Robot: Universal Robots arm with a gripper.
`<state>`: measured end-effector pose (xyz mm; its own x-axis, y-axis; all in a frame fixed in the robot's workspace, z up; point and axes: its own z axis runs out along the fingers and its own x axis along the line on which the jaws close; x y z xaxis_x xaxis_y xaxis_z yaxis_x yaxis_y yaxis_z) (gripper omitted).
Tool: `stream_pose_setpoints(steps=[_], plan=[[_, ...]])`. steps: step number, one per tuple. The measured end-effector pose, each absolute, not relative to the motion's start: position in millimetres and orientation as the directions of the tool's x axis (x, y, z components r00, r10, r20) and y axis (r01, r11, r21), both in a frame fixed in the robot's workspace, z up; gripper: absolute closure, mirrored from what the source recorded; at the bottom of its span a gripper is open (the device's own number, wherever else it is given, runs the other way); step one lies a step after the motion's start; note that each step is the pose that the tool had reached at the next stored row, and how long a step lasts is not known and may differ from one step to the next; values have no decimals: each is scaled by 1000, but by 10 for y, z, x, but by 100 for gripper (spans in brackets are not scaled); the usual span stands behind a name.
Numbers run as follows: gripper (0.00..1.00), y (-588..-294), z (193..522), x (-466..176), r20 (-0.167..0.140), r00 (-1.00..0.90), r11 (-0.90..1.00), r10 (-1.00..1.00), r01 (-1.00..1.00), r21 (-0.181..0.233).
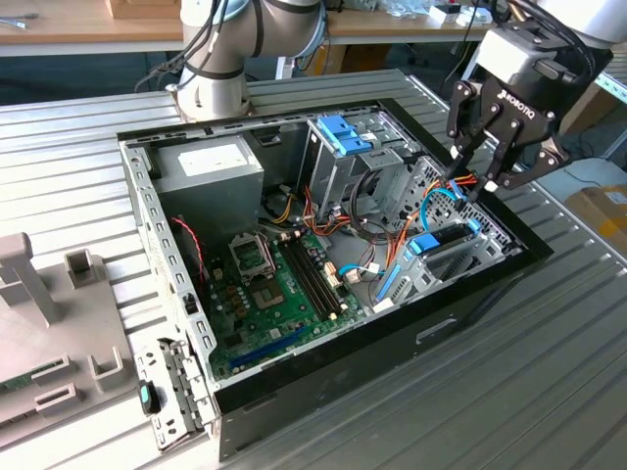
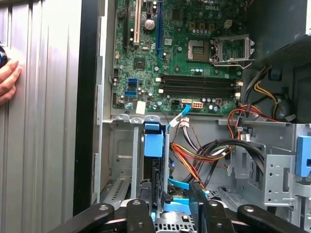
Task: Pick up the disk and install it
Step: 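Insert the first disk wire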
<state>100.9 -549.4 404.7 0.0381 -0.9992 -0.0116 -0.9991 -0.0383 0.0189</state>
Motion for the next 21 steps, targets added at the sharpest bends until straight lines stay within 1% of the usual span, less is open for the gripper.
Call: stream_pose_setpoints(steps=[13, 21], plan=[[56, -5467, 4047, 1073, -12, 40, -40, -999, -999, 19], [56, -5442, 4048, 1263, -12, 41, -41, -999, -999, 19]])
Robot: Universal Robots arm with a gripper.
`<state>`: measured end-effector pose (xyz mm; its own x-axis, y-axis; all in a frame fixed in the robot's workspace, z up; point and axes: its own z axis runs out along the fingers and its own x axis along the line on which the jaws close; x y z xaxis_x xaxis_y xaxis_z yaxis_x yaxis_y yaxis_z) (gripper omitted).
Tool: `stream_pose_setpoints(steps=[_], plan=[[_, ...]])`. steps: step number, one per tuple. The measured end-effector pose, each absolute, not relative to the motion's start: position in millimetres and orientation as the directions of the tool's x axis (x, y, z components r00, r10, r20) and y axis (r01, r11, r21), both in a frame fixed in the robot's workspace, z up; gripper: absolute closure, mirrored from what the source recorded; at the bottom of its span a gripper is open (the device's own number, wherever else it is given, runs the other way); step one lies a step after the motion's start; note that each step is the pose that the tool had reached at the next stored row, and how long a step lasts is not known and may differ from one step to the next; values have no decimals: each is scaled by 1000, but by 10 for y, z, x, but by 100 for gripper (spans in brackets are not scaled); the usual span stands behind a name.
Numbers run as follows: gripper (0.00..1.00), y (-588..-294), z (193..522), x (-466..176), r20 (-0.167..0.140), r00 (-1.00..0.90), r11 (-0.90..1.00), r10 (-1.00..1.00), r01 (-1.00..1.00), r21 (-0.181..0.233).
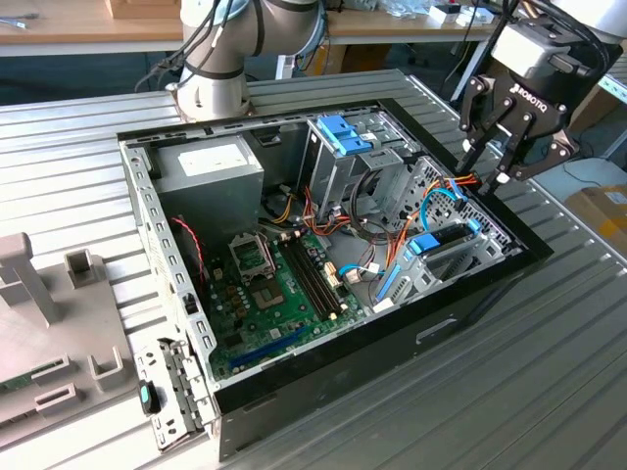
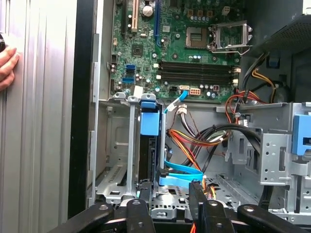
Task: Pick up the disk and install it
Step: 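Insert the first disk wire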
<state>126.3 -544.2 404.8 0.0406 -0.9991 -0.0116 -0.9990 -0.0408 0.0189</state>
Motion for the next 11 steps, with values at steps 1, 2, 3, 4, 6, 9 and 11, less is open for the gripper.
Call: stream_pose_setpoints(steps=[1, 2, 3, 4, 6, 9, 11], plan=[[56, -5442, 4048, 1266, -12, 41, -41, -999, -999, 19], [56, -5442, 4048, 1266, -12, 40, -41, -999, -999, 19], [56, -5442, 4048, 1266, -12, 41, -41, -999, -999, 19], [56, -5441, 4047, 1267, -12, 41, -41, -999, -999, 19], [56, -5437, 4047, 1279, -12, 41, -42, -999, -999, 19], [56, -5422, 4048, 1359, -12, 42, -42, -999, -999, 19], [56, -5416, 4047, 1423, -12, 45, -45, -999, -999, 19]])
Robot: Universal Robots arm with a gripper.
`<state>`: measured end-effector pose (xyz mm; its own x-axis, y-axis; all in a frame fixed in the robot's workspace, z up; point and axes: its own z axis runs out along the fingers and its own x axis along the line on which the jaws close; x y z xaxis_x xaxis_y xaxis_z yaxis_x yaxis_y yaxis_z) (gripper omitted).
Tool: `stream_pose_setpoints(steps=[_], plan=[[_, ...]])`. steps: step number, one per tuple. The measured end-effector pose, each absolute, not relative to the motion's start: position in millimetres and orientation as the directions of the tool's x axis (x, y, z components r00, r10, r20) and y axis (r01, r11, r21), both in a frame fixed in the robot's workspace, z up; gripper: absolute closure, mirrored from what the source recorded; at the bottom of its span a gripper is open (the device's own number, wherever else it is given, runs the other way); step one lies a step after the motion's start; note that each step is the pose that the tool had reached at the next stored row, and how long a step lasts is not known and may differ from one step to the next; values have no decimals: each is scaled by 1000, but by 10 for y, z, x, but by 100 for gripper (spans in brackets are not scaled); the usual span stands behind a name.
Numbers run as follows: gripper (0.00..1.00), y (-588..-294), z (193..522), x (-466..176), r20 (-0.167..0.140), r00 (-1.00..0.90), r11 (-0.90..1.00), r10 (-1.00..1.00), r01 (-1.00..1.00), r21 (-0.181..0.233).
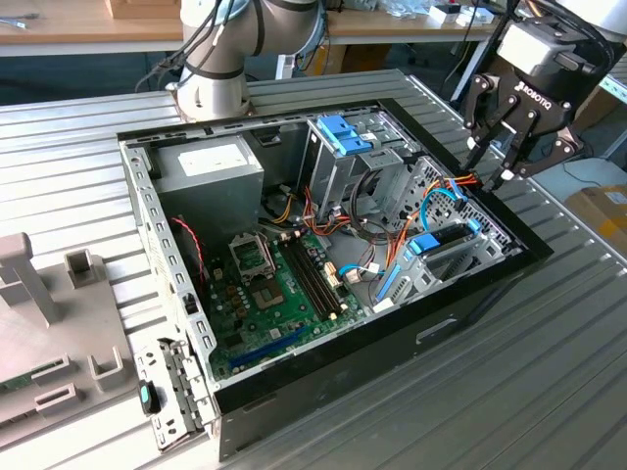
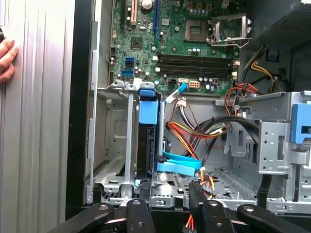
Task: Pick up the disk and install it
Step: 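Insert the first disk wire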
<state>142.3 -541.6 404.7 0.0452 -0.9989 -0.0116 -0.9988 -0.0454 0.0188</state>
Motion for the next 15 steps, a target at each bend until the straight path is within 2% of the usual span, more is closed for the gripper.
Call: stream_pose_setpoints(steps=[15], plan=[[56, -5414, 3936, 1691, -8, 239, -240, -971, -971, 20]])
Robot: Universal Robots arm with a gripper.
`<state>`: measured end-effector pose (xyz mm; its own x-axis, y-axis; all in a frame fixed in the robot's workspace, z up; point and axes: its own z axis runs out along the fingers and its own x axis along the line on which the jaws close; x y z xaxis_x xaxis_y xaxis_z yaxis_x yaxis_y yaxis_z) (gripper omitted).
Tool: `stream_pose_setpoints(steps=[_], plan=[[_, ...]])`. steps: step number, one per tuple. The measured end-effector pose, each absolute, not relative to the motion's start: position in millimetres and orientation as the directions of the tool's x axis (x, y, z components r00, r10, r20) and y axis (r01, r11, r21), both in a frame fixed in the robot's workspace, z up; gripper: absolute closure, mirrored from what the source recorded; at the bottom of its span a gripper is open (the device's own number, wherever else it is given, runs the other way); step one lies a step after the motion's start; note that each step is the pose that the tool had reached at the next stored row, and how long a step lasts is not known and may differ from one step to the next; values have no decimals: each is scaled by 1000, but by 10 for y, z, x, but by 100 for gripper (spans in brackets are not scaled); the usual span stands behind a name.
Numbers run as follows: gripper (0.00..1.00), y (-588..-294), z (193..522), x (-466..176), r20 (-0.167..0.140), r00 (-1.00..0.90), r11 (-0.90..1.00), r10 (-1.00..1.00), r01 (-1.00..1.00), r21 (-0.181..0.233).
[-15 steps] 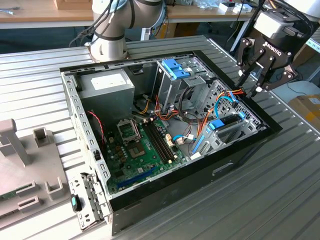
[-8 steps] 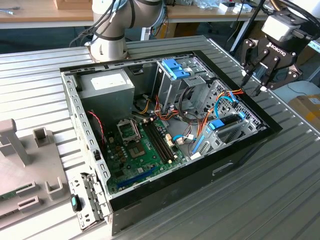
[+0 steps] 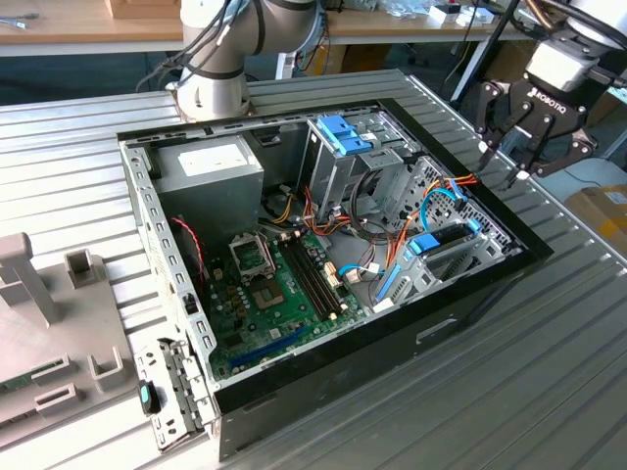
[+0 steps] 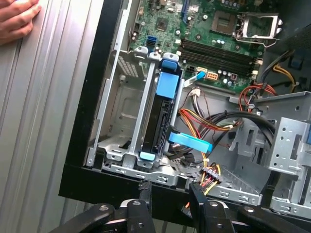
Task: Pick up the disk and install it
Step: 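Insert the first disk wire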
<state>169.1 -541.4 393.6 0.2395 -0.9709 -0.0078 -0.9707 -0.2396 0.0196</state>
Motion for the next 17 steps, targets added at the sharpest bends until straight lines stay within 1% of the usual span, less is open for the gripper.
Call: stream_pose_setpoints(steps=[4, 7, 13, 15, 17], plan=[[56, -5415, 3857, 1721, -1, 298, -298, -955, -954, 22], [56, -5415, 3781, 1722, 11, 305, -305, -952, -952, 27], [56, -5384, 3772, 1722, 11, 325, -325, -946, -945, 27], [56, -5356, 3764, 1722, 11, 379, -379, -925, -925, 27], [56, -5324, 3756, 1738, 11, 395, -394, -919, -919, 27]])
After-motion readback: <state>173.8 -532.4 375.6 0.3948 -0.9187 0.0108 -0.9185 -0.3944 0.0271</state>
